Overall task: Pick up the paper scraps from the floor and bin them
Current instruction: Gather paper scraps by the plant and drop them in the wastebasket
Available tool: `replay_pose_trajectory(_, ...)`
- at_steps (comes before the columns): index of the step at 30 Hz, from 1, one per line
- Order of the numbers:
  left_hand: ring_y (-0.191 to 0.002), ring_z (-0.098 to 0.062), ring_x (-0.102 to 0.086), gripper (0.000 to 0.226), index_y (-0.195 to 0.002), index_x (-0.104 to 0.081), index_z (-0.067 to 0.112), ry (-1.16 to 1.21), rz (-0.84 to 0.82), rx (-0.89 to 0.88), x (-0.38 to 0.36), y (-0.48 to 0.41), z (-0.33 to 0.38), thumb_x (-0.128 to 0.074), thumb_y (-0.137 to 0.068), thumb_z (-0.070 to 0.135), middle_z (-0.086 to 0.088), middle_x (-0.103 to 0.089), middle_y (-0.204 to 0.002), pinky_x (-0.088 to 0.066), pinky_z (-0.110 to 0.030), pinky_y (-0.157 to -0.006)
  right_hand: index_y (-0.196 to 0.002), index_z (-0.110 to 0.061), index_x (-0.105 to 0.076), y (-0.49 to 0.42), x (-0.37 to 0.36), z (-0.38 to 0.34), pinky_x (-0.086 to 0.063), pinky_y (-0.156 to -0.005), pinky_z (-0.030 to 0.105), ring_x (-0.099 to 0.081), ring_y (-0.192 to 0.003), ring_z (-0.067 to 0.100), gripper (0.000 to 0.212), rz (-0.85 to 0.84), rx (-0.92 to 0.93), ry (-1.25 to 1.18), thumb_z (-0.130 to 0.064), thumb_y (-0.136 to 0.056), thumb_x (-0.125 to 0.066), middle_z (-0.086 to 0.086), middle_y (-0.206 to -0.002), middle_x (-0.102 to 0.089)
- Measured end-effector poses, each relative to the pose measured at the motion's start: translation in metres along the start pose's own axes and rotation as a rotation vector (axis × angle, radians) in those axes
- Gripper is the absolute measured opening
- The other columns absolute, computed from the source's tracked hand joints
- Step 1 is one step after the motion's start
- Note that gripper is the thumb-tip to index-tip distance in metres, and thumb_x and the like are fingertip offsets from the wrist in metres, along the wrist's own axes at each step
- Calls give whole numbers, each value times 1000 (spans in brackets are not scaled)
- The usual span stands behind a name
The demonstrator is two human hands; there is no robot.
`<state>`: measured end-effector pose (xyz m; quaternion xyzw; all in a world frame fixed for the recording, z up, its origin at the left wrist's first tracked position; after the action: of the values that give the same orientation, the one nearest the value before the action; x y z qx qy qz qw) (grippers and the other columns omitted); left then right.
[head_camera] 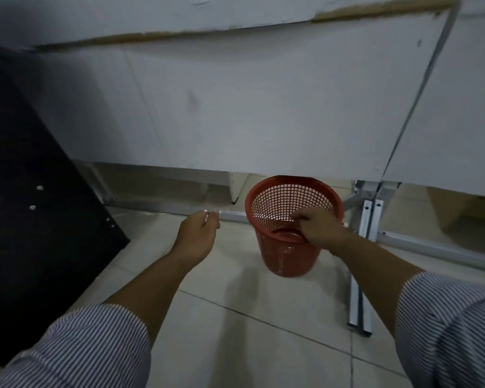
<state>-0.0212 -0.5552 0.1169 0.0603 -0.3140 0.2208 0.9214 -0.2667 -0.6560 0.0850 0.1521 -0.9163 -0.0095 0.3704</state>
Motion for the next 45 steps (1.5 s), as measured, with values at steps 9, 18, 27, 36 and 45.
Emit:
replay_pose_trajectory(9,-66,-15,-54,41,-73,-58,17,122,-97,40,-54,-36,57,-35,-101,35,-3,-60,-75,-41,-27,-60,-118,-26,-64,29,-41,-14,-39,-98,37,-61,-103,21,42,-190,352,714,-51,-91,-43,-1,-107,-69)
replay_pose_trajectory(18,-93,-16,-59,42,-115,-59,13,102,-275,3,-103,-57,115,-41,-98,48,-8,-64,-118,-46,-30,-78,-132,-16,-54,23,-41,-14,-42,-102,34,-56,-121,27,40,-182,383,784,-33,-96,-50,6,-129,-62)
replay_pose_trajectory(27,-130,-26,-44,54,-131,-51,22,-93,-467,-39,-116,-45,92,-36,-95,59,-2,-47,-145,-39,-47,-105,-129,-18,-58,19,-43,-11,-42,-103,38,-55,-118,28,37,-176,332,735,-30,-94,-54,6,-124,-62)
replay_pose_trajectory(36,-89,-15,-67,23,-92,-64,18,-45,-297,-157,-68,-25,54,-48,-99,33,-1,-69,-95,-58,-35,-78,-123,-24,-55,0,-31,-15,-35,-106,55,-52,-118,28,64,-160,144,498,-65,-73,-56,4,-123,-60)
replay_pose_trajectory(45,-73,-14,-69,18,-95,-64,13,51,-132,-44,20,27,-41,-49,-99,21,-4,-70,-85,-44,-9,-53,-102,-17,-64,41,-77,-121,-51,-81,38,-54,-89,17,22,151,526,418,-31,-90,-52,2,-98,-62)
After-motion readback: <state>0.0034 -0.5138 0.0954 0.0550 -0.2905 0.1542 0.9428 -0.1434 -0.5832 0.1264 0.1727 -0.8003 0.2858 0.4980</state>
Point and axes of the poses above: each hand's wrist, its own y-axis away from the middle knuckle, its own x-axis out of the back of the hand, z = x × y, the point moved 8 cm from there along -y, towards the middle knuckle
